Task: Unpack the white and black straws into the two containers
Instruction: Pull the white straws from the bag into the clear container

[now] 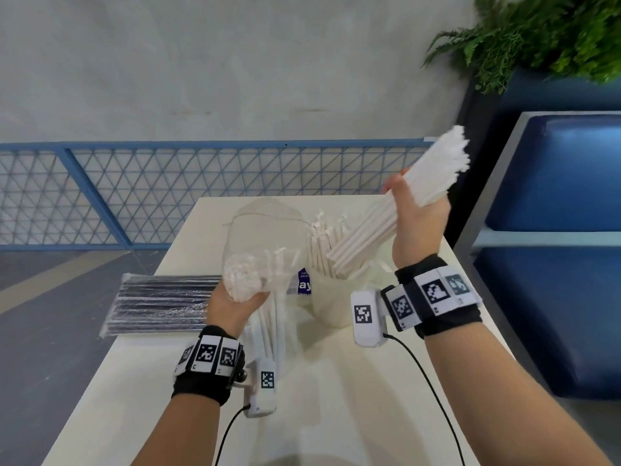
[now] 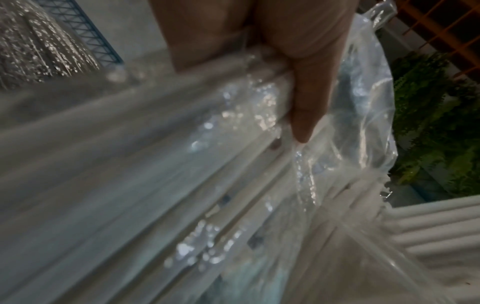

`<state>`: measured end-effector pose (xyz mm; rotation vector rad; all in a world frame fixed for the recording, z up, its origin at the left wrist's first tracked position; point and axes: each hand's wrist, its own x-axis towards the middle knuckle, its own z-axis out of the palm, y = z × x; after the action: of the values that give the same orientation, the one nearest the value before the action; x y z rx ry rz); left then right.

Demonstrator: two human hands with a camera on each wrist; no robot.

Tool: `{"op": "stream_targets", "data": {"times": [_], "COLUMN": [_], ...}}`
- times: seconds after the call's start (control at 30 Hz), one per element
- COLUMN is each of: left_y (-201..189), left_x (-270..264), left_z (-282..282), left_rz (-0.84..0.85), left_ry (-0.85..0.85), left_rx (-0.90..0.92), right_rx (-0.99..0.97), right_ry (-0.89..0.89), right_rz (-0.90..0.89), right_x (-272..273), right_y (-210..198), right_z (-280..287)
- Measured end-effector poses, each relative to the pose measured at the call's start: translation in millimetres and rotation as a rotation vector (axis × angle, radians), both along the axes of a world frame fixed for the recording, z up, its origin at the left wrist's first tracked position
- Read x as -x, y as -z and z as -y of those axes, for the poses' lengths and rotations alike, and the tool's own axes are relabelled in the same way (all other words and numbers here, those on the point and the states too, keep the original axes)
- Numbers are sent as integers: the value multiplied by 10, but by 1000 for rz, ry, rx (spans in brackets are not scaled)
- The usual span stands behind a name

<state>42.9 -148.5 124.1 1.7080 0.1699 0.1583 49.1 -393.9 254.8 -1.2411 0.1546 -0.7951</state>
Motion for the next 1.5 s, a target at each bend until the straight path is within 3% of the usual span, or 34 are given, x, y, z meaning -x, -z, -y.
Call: {"op": "stream_targets", "data": {"times": [0.13, 0.37, 0.6, 0.73, 0.8, 0.87, 0.93, 1.17, 1.5], "left_y": [-8, 79, 96, 90, 96, 101, 83, 55, 41], "left_x": [6, -36, -60, -55, -49, -44, -32, -8, -10], "left_z": [42, 0, 17, 23, 11, 1, 8, 29, 45], "left_rz": [21, -9, -2, 13, 17, 17, 19, 35, 41], "left_ry": [45, 78, 97, 96, 91, 91, 97, 115, 110], "left_rx": [23, 7, 10, 65, 82, 93, 106, 111, 63], "right_rx": [176, 454, 631, 991, 862, 537, 367, 540, 652], "right_ry": [-81, -152, -162, 126, 130, -47, -115, -140, -109], "right_rz": [-159, -38, -297, -370, -377, -408, -461, -620, -438], "right_x": [-63, -102, -232, -260, -215, -165, -169, -397, -405], "right_y": [222, 369, 628, 677, 686, 703, 718, 777, 375], "right_z": [-182, -294, -289, -197, -147, -127, -127, -126, -174]}}
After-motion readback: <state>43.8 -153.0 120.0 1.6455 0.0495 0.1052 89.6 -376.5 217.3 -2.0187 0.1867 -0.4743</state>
